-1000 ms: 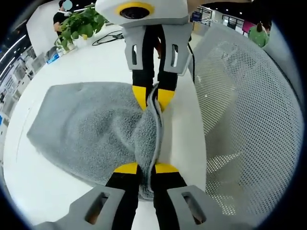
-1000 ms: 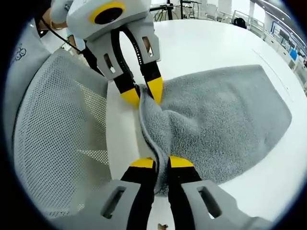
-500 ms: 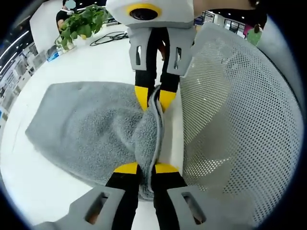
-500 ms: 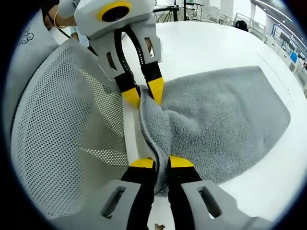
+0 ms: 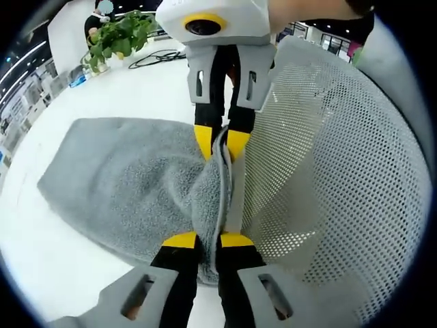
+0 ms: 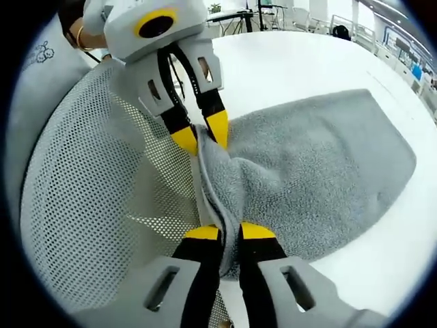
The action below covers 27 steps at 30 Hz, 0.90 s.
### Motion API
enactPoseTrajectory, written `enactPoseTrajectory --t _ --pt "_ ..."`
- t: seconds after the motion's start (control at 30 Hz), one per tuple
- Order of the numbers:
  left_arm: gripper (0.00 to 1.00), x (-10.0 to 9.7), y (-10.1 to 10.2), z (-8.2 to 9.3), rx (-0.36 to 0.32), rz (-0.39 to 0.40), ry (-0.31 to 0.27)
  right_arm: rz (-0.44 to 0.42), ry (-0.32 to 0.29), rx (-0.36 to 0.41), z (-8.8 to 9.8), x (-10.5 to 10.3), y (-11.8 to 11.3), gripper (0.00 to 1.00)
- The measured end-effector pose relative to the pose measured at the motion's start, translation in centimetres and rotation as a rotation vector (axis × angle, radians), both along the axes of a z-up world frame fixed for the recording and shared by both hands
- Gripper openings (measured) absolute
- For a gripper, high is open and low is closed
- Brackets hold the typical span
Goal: Fold the towel on the table until its edges align and the towel forms a compact rectangular stack.
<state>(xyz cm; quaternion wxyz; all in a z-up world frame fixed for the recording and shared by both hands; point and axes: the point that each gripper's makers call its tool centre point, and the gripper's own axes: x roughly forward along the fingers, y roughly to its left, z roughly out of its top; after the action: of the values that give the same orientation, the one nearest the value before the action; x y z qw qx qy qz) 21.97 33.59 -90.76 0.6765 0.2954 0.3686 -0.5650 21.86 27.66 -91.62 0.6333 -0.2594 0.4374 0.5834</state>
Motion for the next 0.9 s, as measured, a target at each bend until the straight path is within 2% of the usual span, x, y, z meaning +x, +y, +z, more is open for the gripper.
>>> enactPoseTrajectory --t 0.17,0.5,0.67,0.9 --pt "0.09 -0.3 0.0 0.6 -0.01 0.001 0.001 0.001 0.009 0.004 0.8 -0.4 -0.1 0.06" --pt "0.09 0.7 -0.1 3.6 -0.041 0.004 -0.02 -0.039 0.039 0.015 4.0 0.1 -0.2 0.06" --pt "0.09 1.1 -0.1 4.7 -0.054 0.019 -0.015 -0.04 0.044 0.017 5.2 0.6 -0.2 0.06" --pt "0.09 2.0 0.0 7.2 -0.063 0.022 -0.037 -0.054 0.043 0.04 7.1 1.4 -0.1 0.06"
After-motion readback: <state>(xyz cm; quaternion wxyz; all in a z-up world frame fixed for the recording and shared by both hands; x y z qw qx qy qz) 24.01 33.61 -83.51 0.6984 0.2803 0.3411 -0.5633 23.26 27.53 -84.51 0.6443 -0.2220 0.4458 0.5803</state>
